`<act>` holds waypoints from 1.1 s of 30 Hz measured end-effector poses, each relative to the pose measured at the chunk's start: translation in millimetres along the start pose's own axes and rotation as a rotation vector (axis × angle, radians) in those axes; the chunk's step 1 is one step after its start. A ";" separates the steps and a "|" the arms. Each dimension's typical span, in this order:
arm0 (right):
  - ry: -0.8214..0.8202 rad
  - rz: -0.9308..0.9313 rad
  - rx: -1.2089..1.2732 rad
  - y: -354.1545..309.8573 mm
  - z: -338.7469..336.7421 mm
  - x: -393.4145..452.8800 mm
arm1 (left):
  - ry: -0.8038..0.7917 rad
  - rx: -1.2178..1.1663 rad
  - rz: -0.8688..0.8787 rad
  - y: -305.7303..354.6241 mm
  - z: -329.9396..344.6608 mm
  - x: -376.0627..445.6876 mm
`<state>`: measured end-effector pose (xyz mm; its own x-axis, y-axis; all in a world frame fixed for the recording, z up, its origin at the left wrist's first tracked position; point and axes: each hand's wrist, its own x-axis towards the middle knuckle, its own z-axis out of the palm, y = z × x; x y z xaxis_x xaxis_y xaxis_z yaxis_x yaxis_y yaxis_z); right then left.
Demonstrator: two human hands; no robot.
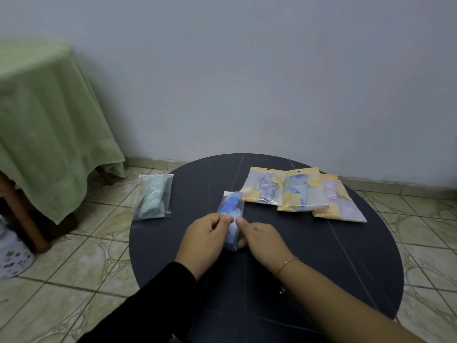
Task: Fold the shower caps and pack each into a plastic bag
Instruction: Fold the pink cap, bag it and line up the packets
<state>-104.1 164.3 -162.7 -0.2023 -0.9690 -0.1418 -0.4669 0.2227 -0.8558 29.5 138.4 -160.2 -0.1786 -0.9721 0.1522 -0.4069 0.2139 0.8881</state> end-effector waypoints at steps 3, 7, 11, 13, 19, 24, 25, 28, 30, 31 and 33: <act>0.119 -0.012 -0.221 7.8 -7.3 3.6 | 0.026 0.064 0.016 -5.5 -1.1 5.8; 0.193 -0.210 -0.613 2.7 -0.6 0.3 | 0.072 0.364 0.175 -13.8 -0.8 28.8; -0.023 -0.344 -0.839 6.2 13.8 2.2 | -0.251 0.672 0.334 -24.5 7.7 45.4; -0.138 -0.288 -0.883 12.2 14.0 4.8 | -0.346 0.735 0.291 -31.9 9.3 45.8; -0.235 -0.290 -0.921 16.3 11.0 11.7 | -0.361 0.875 0.198 -37.1 11.2 44.2; -0.152 -0.282 -0.772 19.9 8.6 13.1 | -0.282 0.840 0.172 -37.8 15.5 42.4; -0.057 -0.258 -0.714 20.5 8.5 11.8 | -0.243 0.811 0.170 -39.7 15.0 41.2; 0.130 -0.102 -0.633 12.2 6.9 12.7 | -0.131 0.668 0.148 -44.6 12.3 42.2; 0.070 -0.024 -0.563 3.5 9.0 21.1 | -0.091 0.561 0.138 -44.8 12.2 47.2; 0.041 -0.007 -0.532 -0.9 10.7 25.9 | -0.072 0.551 0.140 -44.6 11.5 51.3; 0.055 -0.002 -0.477 -6.8 14.2 37.4 | 0.049 0.595 0.210 -46.6 10.4 62.3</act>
<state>-96.2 125.0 -169.2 -0.2404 -0.9652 -0.1033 -0.8076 0.2579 -0.5303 28.0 68.8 -196.7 -0.2731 -0.9039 0.3293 -0.7986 0.4039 0.4462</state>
